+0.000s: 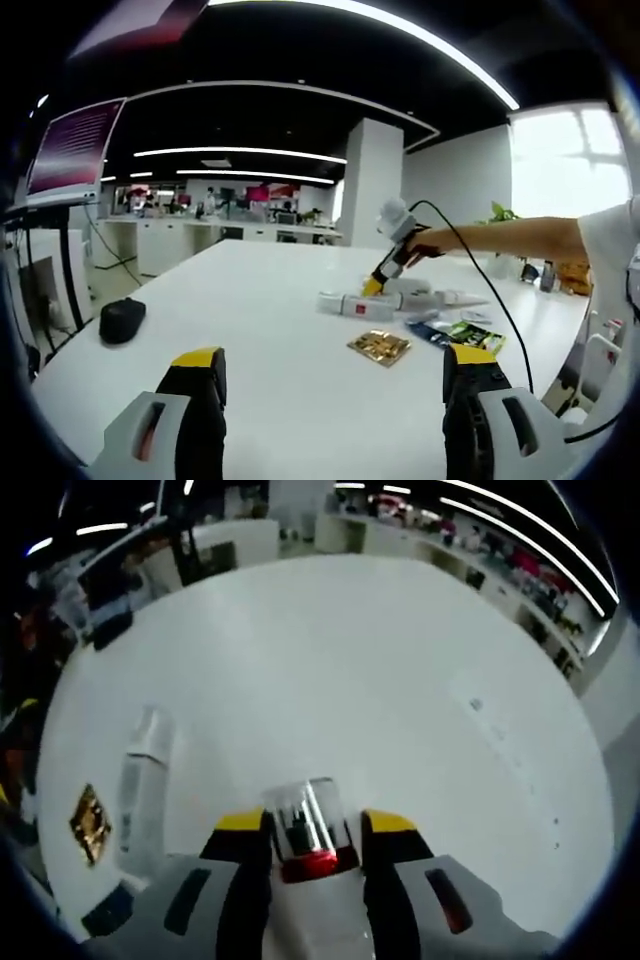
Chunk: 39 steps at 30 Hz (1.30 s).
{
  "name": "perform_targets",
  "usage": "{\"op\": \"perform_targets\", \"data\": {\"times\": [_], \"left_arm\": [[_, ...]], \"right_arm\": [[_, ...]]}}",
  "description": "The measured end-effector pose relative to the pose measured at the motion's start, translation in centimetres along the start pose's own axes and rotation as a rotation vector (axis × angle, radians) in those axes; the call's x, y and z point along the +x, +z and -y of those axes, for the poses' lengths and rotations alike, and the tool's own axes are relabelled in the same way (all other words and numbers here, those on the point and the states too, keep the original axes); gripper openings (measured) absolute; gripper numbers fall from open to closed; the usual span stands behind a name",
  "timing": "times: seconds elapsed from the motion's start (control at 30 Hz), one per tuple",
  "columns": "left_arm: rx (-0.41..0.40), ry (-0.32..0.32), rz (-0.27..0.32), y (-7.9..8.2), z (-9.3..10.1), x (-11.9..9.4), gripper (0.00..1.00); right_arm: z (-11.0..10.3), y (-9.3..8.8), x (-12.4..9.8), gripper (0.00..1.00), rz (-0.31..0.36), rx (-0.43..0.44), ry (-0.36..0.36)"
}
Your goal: Arrange the skincare products in the storage area until every visible bottle or jar stands upright without overlapping.
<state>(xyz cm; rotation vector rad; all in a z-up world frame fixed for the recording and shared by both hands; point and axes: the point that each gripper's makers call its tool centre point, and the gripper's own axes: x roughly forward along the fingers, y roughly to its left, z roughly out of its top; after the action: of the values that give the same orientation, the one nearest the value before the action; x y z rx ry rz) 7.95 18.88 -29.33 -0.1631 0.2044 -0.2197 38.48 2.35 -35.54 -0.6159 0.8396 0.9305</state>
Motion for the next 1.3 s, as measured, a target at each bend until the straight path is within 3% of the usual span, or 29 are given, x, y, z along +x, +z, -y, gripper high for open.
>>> {"op": "perform_targets", "data": {"times": [0.13, 0.37, 0.43, 0.57, 1.07, 1.3], "left_arm": [[-0.004, 0.0, 0.002, -0.1, 0.1, -0.3, 0.92], [0.0, 0.015, -0.01, -0.5, -0.2, -0.7, 0.92], [0.001, 0.017, -0.01, -0.5, -0.3, -0.7, 0.92], [-0.004, 0.013, -0.006, -0.4, -0.2, -0.7, 0.92], [-0.002, 0.011, 0.002, -0.1, -0.1, -0.6, 0.92], [0.003, 0.003, 0.011, 0.3, 0.1, -0.5, 0.92]], "right_arm": [[1.1, -0.1, -0.5, 0.28, -0.022, -0.045, -0.083], [2.1, -0.1, -1.4, 0.27, 0.037, 0.004, -0.073], [2.9, 0.1, -2.0, 0.27, 0.055, 0.026, -0.112], [3.7, 0.5, -3.2, 0.27, 0.105, 0.057, -0.118], [7.3, 2.5, -8.0, 0.26, 0.375, 0.246, -0.195], [8.1, 3.1, -10.6, 0.26, 0.485, 0.277, -0.246]]}}
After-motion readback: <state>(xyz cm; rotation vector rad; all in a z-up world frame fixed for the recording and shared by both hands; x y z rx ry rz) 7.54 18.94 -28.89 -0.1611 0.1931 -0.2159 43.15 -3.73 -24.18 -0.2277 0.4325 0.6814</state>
